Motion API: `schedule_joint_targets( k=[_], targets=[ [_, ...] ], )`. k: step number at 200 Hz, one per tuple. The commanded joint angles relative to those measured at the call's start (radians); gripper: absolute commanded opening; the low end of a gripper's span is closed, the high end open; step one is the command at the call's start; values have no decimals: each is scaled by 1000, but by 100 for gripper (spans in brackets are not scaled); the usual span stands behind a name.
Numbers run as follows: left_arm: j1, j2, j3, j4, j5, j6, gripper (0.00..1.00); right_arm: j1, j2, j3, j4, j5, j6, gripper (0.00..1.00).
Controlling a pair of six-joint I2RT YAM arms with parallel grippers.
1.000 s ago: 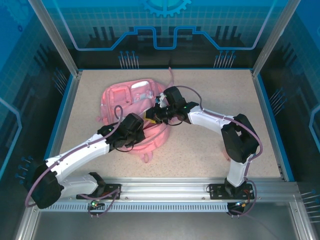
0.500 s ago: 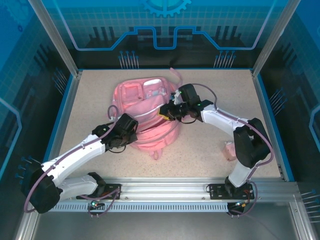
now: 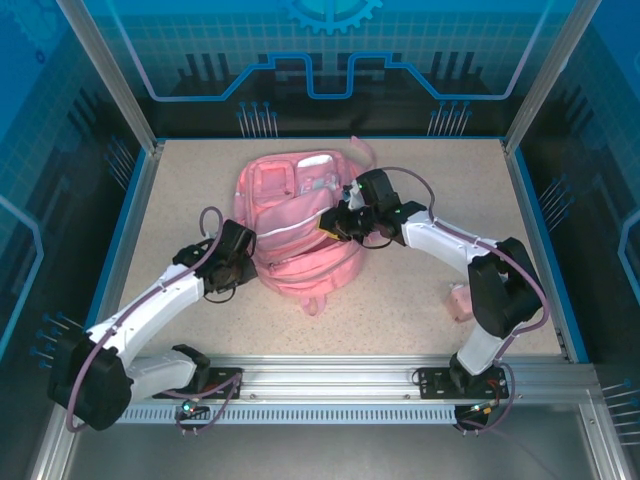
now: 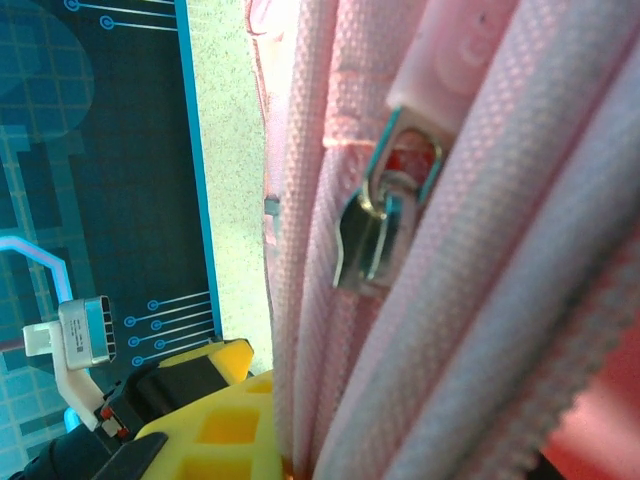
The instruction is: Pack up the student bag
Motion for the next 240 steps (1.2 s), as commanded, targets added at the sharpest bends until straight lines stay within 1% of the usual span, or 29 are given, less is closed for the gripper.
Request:
schedule_joint_targets(
  k=[1,13,20,42,78,122,152,187,203,229,240],
  targets=[
    [8,-50,13,74,148,79,26,12,10,19,30,-18,-15,1],
    [7,-56,10,100,216,90,33,8,8,30,24,-22,-20,1],
    [7,-53,7,117,251,93,36,4,4,36,22,-25,-20,1],
    [7,-45,-22,169,336,94,38,-2,-16,50,24,-36,-17,1],
    [7,-35,-79,236,397,94,40,-12,-39,56,54,-76,0,1],
    [6,-6,-103,289,402,75,40,-14,-35,44,88,-106,28,0],
    [7,8,-102,337,387,65,34,-13,-40,38,88,-108,28,0],
    [8,58,-76,288,313,53,29,-15,-48,32,86,-104,26,0],
    [6,72,-75,271,286,46,29,-14,-50,33,85,-105,26,0],
    [7,74,-90,305,293,23,30,-15,-46,33,85,-104,25,0],
    [7,77,-92,319,296,17,28,-16,-47,33,85,-103,28,0]
  ],
)
